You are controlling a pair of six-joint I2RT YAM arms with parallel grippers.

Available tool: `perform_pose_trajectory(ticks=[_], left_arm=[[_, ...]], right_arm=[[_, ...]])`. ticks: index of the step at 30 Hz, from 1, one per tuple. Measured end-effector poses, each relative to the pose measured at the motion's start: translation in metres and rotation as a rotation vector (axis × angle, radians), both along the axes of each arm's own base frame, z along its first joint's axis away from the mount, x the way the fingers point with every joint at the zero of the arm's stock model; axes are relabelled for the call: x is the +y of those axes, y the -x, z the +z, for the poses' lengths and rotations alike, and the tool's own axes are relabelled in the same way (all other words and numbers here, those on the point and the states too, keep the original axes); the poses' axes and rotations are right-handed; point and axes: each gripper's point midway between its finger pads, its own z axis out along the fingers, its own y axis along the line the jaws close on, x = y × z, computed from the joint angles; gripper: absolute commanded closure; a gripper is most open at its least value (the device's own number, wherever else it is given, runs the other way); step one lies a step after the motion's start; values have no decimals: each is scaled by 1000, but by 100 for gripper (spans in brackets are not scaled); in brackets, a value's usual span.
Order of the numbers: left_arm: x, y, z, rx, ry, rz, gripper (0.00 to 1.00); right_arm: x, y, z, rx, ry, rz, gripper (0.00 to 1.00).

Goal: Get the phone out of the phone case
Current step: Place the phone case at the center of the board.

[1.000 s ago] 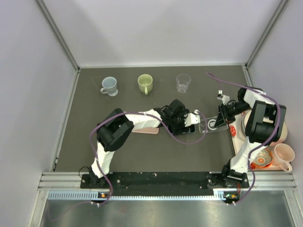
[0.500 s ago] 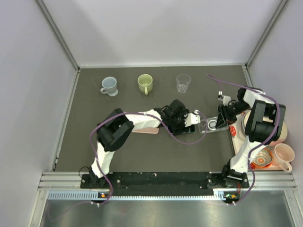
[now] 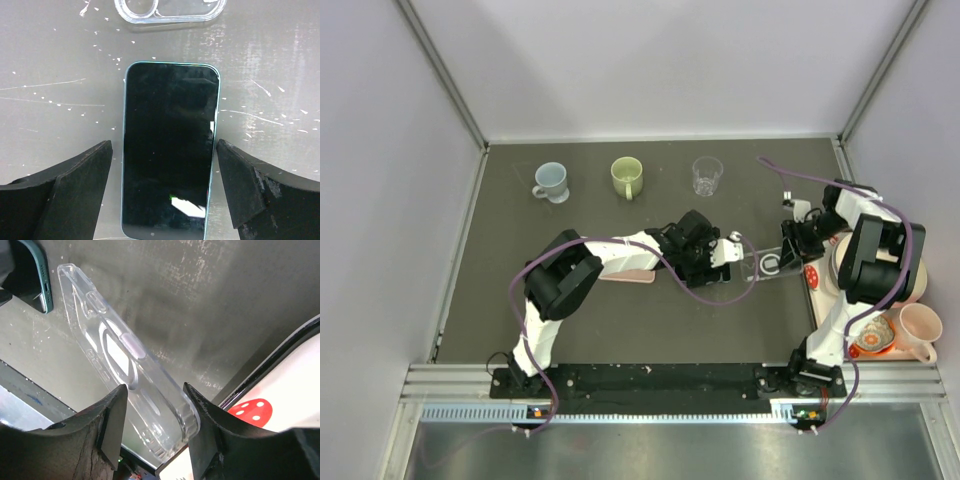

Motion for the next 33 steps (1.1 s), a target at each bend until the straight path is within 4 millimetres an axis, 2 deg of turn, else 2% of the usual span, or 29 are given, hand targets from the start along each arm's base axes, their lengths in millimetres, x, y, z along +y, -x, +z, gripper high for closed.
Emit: perform_pose_trajectory(ticks=[13,14,20,24,26,27,28,30,33], left_arm=[[-1,-2,1,-9,4,4,6],[-1,-2,1,-9,5,5,1],[-1,-4,2,-17,5,12,1],[-1,-4,2,-18,5,14,1],[-1,-4,2,-17,5,20,1],[-1,-5,3,-17,4,23,1],[0,-5,3,-17,3,28,1],[1,-6,4,-18,2,38,1],[6,-9,16,-25,4,63,1]], right_arm=[[-8,6,-6,10,56,3,45],[-10,5,-6,6,64,3,42],[-17,0,6,-49,118,-7,34],[-20,-3,11,-75,139,-13,32],[-22,-4,12,-83,147,-14,28],[-22,-5,14,-90,151,-14,22],[-23,-5,16,-98,156,-15,1],[-24,-7,22,-121,166,-20,1],[-25,-15,44,-198,181,-32,1]])
